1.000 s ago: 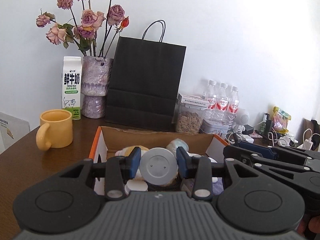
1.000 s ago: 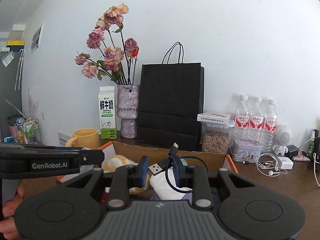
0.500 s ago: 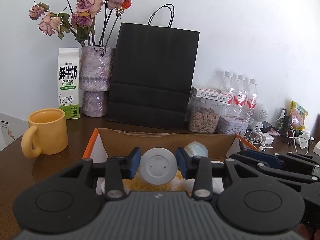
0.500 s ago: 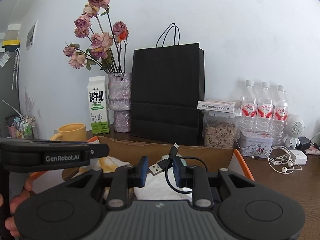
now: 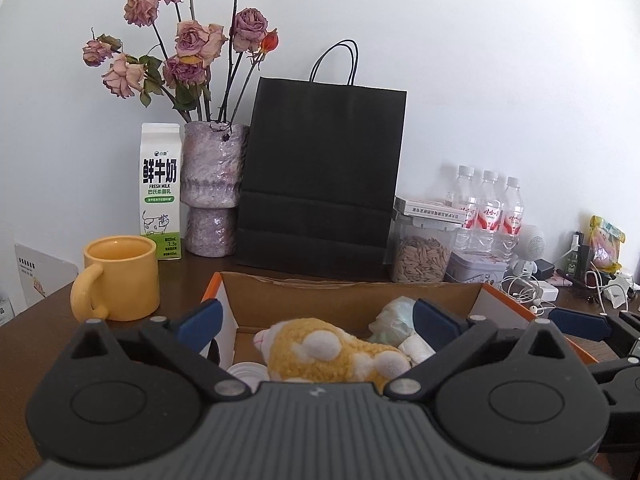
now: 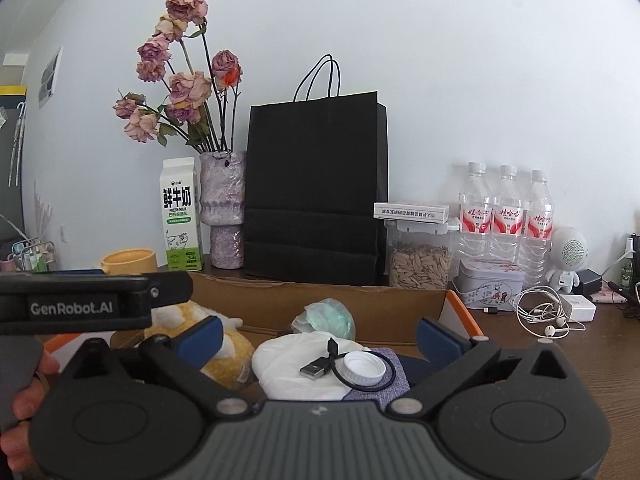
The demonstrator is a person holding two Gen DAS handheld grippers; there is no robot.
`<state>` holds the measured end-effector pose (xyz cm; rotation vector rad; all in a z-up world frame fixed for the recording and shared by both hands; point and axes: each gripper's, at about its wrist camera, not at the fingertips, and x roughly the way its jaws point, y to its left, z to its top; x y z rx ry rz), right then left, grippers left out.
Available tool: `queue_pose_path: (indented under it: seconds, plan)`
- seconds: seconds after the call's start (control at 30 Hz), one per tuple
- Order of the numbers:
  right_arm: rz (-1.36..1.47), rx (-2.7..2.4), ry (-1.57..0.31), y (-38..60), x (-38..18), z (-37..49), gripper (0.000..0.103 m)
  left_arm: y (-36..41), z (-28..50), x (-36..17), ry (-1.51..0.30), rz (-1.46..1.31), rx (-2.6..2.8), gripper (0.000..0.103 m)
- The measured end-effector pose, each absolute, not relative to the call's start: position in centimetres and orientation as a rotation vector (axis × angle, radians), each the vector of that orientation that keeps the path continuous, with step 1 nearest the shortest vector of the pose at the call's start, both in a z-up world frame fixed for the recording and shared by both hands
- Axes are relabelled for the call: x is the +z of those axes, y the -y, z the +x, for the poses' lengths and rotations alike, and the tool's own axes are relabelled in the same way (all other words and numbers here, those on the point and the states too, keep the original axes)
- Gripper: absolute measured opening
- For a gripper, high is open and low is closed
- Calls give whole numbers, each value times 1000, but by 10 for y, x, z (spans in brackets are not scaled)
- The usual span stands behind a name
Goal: Organize objects
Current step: 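Lower the charger puck and black cable into the box and open both grippers, then withdraw both grippers from the box back over the table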
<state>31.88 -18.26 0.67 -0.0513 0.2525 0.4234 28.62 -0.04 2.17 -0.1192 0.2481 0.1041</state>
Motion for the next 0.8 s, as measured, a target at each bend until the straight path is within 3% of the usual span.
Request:
queue_pose_path:
  seconds: [0.8]
  plan:
    - [-108, 396, -261, 214, 0, 232, 103, -1, 199, 9, -254, -124, 114, 103]
